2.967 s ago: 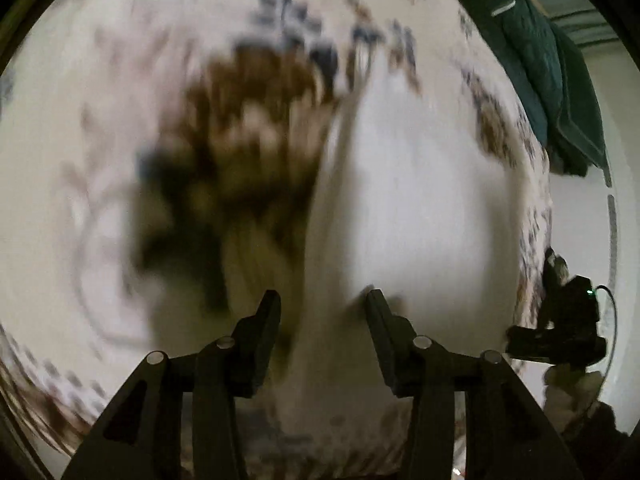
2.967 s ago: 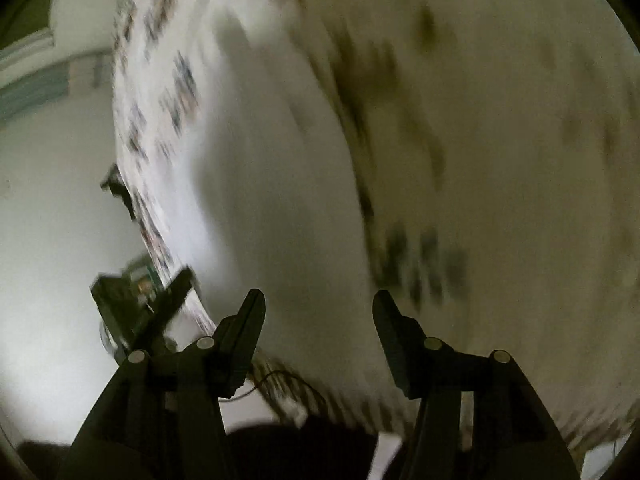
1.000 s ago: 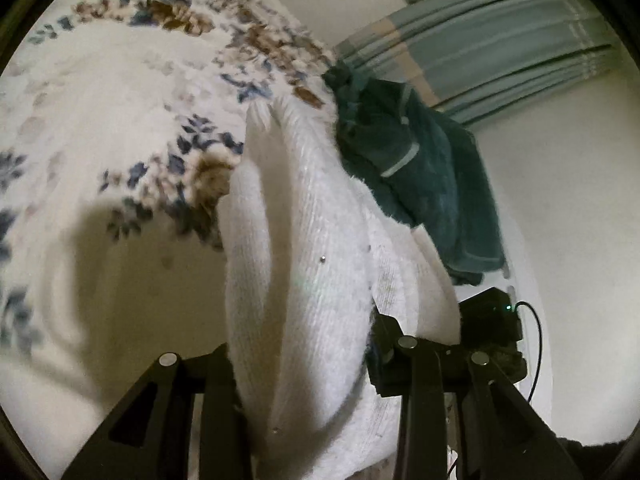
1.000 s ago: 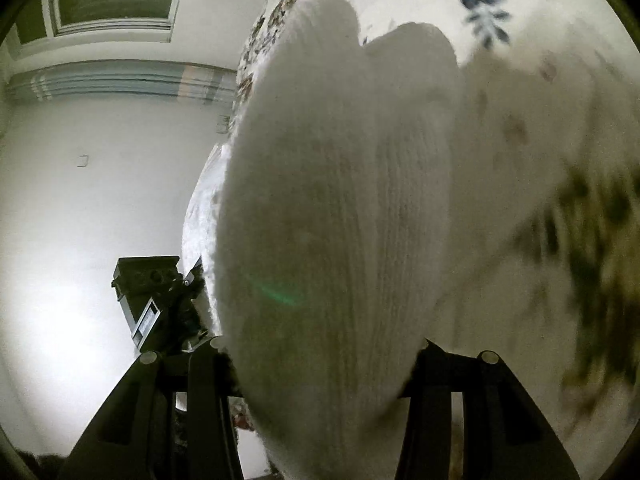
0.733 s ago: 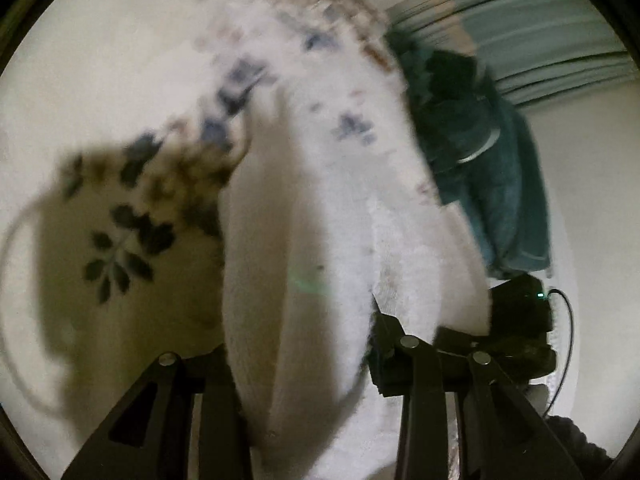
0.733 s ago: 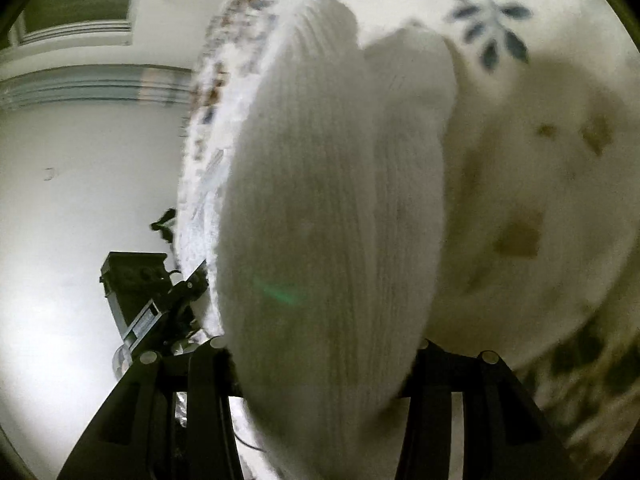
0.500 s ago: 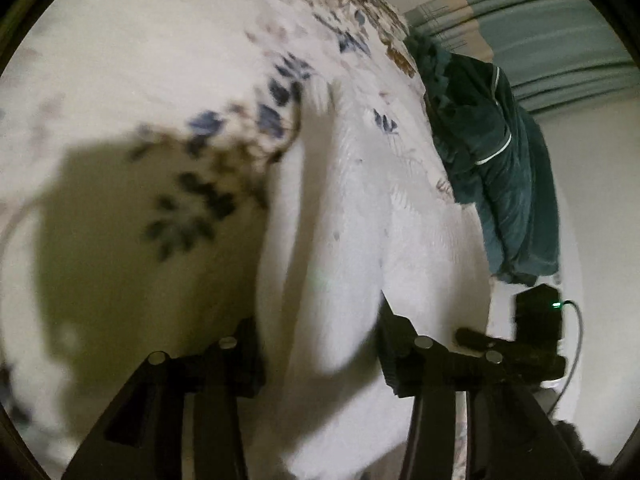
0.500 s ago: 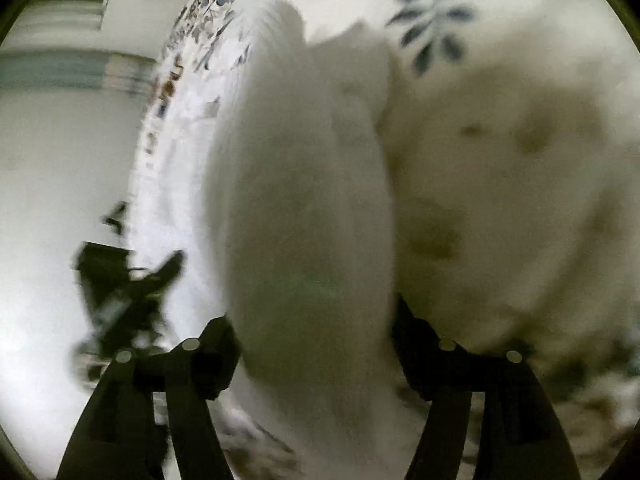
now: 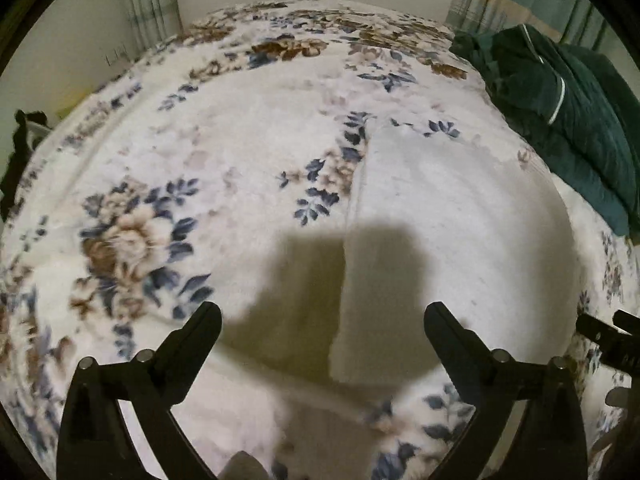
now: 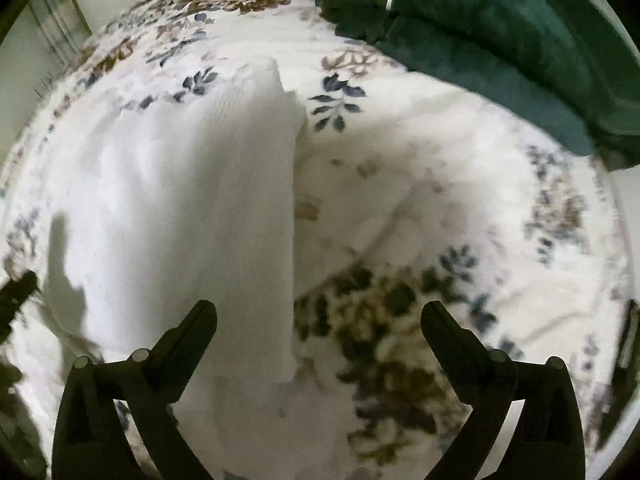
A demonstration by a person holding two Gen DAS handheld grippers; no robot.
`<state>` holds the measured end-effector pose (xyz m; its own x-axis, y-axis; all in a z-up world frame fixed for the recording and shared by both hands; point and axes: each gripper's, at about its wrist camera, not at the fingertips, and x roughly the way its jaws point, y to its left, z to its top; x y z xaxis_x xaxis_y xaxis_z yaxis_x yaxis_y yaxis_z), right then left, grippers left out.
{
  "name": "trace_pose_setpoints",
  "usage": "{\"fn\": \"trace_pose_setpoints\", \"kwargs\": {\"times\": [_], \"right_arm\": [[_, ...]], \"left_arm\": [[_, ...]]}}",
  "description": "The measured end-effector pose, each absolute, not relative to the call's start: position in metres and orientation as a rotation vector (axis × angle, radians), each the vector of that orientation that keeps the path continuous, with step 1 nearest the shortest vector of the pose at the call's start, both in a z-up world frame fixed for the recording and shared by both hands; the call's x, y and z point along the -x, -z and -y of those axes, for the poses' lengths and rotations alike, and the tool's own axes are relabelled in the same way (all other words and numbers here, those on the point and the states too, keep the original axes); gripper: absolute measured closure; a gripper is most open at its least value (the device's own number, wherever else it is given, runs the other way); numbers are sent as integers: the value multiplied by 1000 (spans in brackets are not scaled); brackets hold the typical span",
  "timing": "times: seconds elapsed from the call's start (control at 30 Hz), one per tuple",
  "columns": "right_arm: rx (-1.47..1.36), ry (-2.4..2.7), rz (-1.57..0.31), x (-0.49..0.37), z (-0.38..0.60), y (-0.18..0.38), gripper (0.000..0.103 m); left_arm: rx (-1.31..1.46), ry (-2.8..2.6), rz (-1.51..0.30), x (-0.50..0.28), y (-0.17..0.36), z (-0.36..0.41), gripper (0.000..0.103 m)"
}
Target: Fold small clothes
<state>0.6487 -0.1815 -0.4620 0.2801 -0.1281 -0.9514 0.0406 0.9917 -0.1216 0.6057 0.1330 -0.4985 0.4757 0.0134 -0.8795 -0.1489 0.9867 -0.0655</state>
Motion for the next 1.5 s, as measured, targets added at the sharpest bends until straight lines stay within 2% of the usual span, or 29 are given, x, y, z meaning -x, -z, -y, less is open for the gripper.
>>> {"fn": "trace_pose_setpoints", "kwargs": {"times": [0.2, 0.5, 0.93, 1.13, 1.5], "right_arm": [[92, 186, -1240, -614, 176, 422, 0], [73, 221, -1169, -554, 189, 317, 0], [107, 217, -935, -415, 180, 86, 0], [120, 194, -836, -340, 180, -4, 0], [101, 143, -744, -234, 180, -82, 0]], "left_arm": [[83, -98, -1056, -586, 457, -107, 0], [59, -76, -998, -536, 364, -84, 0], [77, -44, -853, -414, 184, -59, 0], [82, -46, -779, -358, 121, -53, 0], [60, -48, -673, -282, 60, -44, 0]]}}
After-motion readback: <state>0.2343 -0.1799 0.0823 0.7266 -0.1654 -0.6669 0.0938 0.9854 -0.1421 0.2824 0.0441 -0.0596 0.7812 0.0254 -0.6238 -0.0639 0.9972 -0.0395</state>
